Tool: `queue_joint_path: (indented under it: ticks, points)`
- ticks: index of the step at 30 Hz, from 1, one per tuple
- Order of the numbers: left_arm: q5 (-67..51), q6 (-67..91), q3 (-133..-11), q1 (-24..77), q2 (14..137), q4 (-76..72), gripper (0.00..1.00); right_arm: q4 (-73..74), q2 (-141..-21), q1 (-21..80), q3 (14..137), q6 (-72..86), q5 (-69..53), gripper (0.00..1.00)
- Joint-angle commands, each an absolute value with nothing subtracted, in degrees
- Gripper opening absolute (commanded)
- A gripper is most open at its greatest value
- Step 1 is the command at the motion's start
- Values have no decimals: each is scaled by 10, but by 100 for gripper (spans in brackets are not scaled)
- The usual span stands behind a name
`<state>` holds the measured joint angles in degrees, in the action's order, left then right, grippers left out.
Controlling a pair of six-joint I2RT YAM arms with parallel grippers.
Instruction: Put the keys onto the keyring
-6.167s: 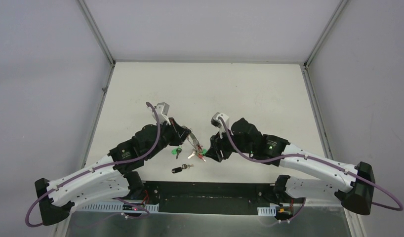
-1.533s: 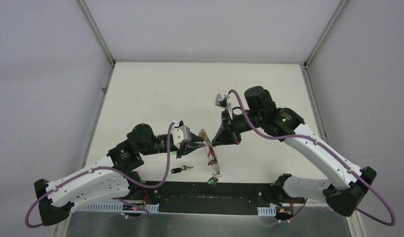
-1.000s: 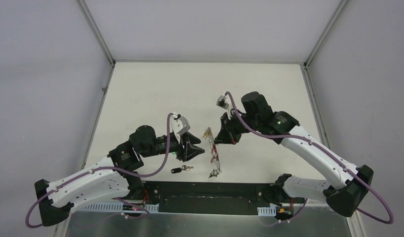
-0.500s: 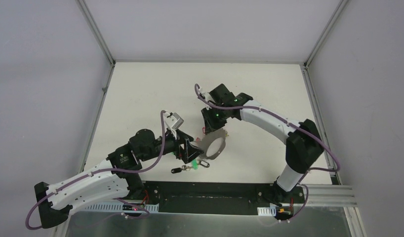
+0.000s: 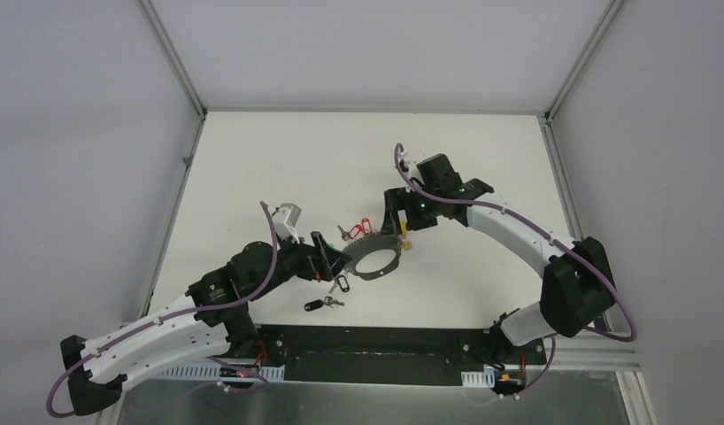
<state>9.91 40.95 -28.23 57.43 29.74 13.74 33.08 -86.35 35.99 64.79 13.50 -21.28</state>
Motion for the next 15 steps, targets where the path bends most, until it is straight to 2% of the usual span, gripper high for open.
queue_joint_path:
  ticks: [1, 7, 12, 15]
  points:
    - [139, 442, -305, 578, 333, 172, 99, 303, -832, 325, 590, 168, -221, 86]
    - [75, 410, -350, 556, 427, 177, 99, 278, -839, 310, 553, 179, -215, 85]
    - [-65, 428, -372, 455, 503, 174, 99, 261, -864, 310, 567, 179, -250, 85]
    - [-109, 442, -372, 412, 530, 173, 99, 252, -881, 310, 579, 180, -274, 83]
